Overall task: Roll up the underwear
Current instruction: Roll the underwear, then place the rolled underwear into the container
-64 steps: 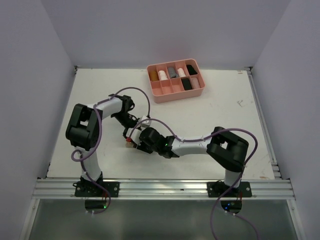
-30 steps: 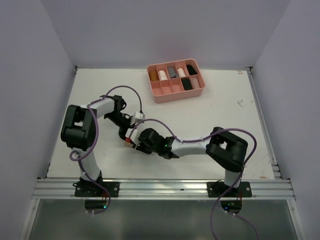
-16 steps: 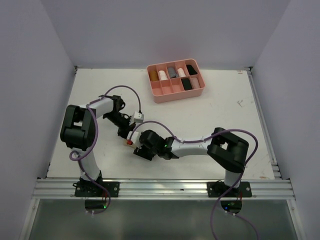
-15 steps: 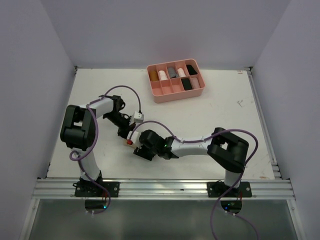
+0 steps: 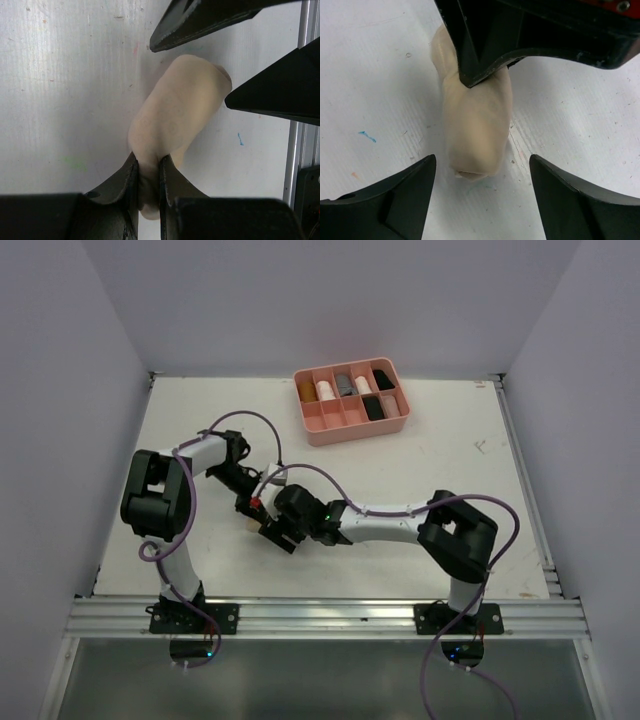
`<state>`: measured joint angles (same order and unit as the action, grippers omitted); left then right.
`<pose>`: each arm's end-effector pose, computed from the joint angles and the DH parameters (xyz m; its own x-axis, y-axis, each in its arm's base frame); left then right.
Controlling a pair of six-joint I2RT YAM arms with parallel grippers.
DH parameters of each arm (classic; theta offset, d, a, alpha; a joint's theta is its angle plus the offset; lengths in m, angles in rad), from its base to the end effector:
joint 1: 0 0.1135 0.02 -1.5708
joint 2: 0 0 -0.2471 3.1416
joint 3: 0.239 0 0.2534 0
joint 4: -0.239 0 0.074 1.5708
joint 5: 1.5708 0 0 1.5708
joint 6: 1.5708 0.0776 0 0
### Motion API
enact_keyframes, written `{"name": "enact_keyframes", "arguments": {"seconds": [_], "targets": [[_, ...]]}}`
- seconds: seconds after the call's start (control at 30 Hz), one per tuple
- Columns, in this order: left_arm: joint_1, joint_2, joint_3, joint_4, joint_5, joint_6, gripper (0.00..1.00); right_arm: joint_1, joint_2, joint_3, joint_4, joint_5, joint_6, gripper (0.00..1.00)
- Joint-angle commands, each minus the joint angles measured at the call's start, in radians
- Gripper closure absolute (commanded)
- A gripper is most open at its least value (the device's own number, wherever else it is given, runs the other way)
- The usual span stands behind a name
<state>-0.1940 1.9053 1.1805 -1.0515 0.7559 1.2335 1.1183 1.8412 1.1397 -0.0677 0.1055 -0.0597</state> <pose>0.2827 -0.1098 0.1009 -0.3151 0.7617 -0.5662 0.9074 0.0671 -0.4148 0.1916 0.3754 0.1334 -0.2522 -0.6544 -0.7128 -0.8779 0.4646 -0.1160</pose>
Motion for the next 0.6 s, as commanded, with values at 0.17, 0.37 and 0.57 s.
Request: {"name": "enact_keyframes", "arguments": {"seconds": [0.17, 0.37, 0.57], "targets": [[0.011, 0.034, 0.008, 0.120, -0.132, 0.064, 0.93, -0.021, 0.070, 0.061, 0.055, -0.004, 0.043, 0.21], [0.011, 0.034, 0.008, 0.113, -0.132, 0.066, 0.92, -0.021, 0.082, 0.101, 0.051, -0.033, 0.040, 0.21], [0.010, 0.040, 0.011, 0.114, -0.133, 0.067, 0.92, -0.021, 0.093, 0.146, 0.022, -0.041, 0.034, 0.21]]}}
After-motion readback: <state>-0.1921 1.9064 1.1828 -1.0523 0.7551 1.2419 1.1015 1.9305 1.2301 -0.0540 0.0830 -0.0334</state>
